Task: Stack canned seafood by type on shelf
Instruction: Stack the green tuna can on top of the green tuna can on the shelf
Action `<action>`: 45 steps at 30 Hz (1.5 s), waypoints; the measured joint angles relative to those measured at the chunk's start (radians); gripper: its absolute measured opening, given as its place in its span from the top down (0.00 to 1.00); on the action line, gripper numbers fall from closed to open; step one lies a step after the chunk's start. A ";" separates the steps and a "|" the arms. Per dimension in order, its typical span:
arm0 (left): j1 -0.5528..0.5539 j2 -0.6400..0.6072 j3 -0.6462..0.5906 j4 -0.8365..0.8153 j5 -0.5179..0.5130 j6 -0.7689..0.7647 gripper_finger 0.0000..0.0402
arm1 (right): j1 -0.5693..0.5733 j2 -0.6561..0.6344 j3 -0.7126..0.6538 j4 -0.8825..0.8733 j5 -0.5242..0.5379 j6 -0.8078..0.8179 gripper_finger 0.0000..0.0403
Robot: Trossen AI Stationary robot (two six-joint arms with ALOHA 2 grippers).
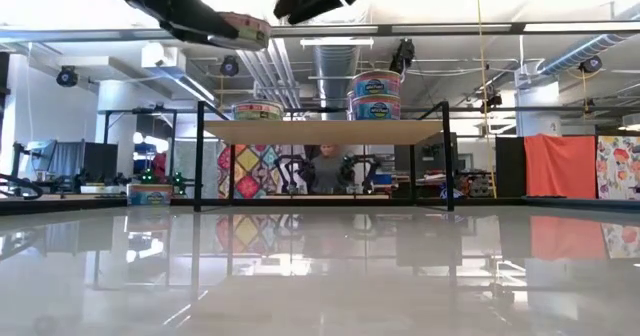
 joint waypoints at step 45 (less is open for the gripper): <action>0.604 0.357 0.195 -0.122 0.506 0.204 0.03 | -0.385 0.404 0.473 -0.081 -0.348 -0.032 0.97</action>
